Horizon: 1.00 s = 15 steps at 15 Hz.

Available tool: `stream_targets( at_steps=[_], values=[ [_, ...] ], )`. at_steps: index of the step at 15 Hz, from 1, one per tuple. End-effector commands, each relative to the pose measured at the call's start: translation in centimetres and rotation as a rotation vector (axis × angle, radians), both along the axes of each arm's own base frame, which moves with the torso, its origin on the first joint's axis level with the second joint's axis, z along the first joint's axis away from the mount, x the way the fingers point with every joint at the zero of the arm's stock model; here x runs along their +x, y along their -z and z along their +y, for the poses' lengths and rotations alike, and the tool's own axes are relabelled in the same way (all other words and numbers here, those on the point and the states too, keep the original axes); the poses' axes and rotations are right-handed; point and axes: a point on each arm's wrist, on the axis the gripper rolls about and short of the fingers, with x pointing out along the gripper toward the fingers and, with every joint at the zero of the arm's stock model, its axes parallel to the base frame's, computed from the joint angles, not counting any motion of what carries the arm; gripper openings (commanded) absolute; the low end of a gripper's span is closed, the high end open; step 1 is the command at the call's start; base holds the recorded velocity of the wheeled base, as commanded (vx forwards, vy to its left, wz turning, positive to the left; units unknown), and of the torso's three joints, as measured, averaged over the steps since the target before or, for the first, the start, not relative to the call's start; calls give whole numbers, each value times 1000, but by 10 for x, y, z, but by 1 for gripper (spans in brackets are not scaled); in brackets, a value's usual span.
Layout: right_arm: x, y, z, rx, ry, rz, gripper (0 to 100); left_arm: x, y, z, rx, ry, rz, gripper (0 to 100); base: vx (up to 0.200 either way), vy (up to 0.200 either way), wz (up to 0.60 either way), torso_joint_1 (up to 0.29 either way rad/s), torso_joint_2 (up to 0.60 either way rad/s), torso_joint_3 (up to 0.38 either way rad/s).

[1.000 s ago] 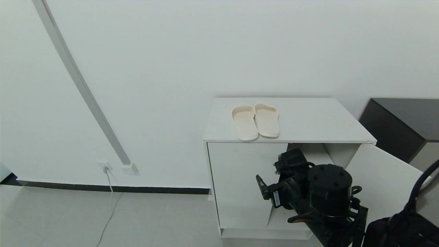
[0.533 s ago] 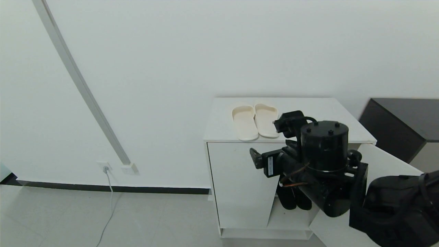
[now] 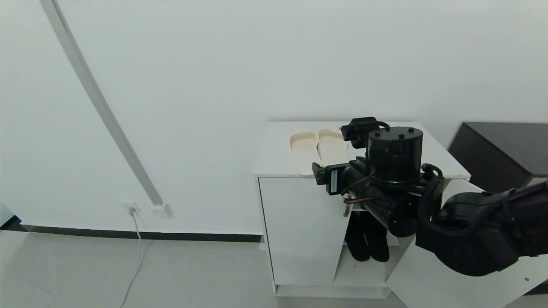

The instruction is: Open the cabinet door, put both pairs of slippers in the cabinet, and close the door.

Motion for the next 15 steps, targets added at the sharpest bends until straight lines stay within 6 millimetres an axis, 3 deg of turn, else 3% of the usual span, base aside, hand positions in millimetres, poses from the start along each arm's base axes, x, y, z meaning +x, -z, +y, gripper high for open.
stream_targets(
  at_steps=[1, 8, 15],
  values=[
    [4, 10, 4, -13, -3, 16, 100, 0, 0, 0, 0, -1, 1, 0, 200, 0, 0, 2, 2, 2],
    [10, 29, 11, -41, -7, 46, 100, 0, 0, 0, 0, 1, 1, 0, 200, 0, 0, 2, -2, 2],
    [56, 47, 23, -33, 30, 44, 100, 0, 0, 0, -3, -1, 1, 0, 0, 0, 0, 0, 0, 0]
  ],
)
